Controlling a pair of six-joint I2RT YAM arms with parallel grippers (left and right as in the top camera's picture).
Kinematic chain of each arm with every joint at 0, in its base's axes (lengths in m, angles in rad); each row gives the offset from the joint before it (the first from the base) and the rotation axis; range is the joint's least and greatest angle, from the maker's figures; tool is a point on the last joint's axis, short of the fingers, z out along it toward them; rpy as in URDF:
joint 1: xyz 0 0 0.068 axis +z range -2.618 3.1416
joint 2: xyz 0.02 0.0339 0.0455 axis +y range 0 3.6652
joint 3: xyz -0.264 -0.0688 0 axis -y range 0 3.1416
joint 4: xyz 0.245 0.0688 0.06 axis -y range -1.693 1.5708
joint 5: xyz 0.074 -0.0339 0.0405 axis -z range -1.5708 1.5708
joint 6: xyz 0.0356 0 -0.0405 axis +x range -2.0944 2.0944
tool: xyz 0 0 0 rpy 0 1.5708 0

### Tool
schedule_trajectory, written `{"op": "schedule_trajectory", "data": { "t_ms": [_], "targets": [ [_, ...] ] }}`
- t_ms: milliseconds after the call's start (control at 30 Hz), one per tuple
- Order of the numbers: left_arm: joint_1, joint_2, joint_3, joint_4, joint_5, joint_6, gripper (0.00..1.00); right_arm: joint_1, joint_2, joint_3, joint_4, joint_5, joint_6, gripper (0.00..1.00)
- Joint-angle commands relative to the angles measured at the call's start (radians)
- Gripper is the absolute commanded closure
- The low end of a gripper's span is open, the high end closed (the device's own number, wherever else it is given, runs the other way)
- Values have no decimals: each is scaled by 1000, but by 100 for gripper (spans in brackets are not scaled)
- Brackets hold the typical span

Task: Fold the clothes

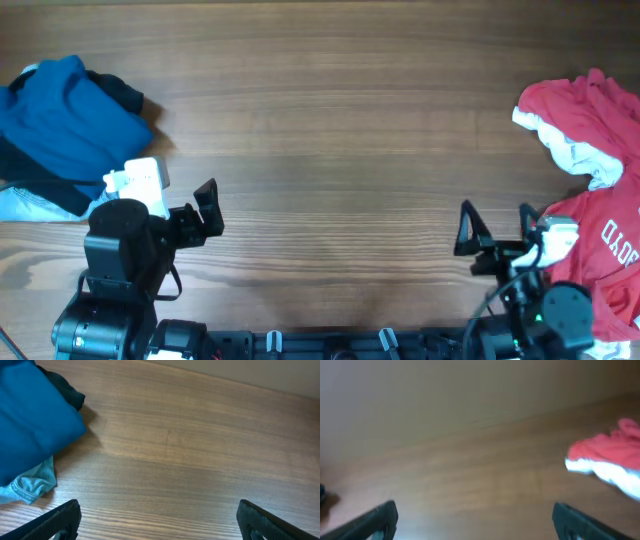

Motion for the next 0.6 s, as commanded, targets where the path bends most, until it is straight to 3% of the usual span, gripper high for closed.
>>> {"op": "schedule_trajectory", "data": {
  "t_ms": [0,233,567],
  "targets": [
    [1,-3,-6,2,-14,-8,0,-23,-21,-123,179,-62,-55,1],
    [1,-3,-6,2,-14,-8,0,-26,-21,-404,619,-64,-136,0],
    [1,-3,-6,2,-14,-8,0,-28,-20,-414,567,-91,-113,0]
  ]
}}
